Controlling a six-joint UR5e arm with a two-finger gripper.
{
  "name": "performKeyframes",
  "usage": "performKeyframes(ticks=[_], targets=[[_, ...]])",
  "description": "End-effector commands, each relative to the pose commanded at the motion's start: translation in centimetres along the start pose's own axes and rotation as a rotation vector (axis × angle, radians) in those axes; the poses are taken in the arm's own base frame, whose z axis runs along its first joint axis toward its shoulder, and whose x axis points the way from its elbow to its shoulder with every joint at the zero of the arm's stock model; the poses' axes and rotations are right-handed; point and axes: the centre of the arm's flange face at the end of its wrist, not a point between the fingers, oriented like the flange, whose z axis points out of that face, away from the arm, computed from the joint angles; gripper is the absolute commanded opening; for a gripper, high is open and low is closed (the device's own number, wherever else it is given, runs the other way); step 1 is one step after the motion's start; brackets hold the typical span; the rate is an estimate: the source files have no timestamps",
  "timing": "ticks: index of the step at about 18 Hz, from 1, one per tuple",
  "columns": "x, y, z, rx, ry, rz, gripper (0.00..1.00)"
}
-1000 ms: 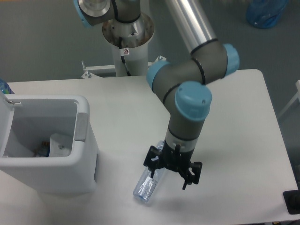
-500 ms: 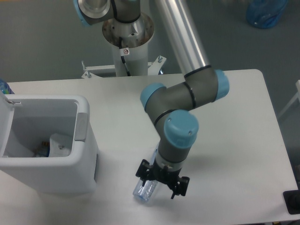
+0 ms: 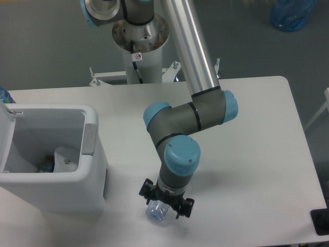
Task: Place the trash in the trash can
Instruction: 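Lower the gripper around the bottle and close on it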
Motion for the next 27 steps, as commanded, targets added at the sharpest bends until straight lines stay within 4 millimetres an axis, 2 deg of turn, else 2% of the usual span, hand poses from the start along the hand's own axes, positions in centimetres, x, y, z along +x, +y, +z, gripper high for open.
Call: performKeyframes(ticks=[7,16,20,27], targets=[[0.4,-0.1,2.0,-0.035,-0.005,0.007,1.0],[0.5,-0.1,2.5,-0.028,-0.012,0.008,1.0],[0.7,-0.1,2.5,-0.047,-0.031,0.014,0.9],[0.7,-0.1,2.9,-0.058,-0.035,0.015,0.88]])
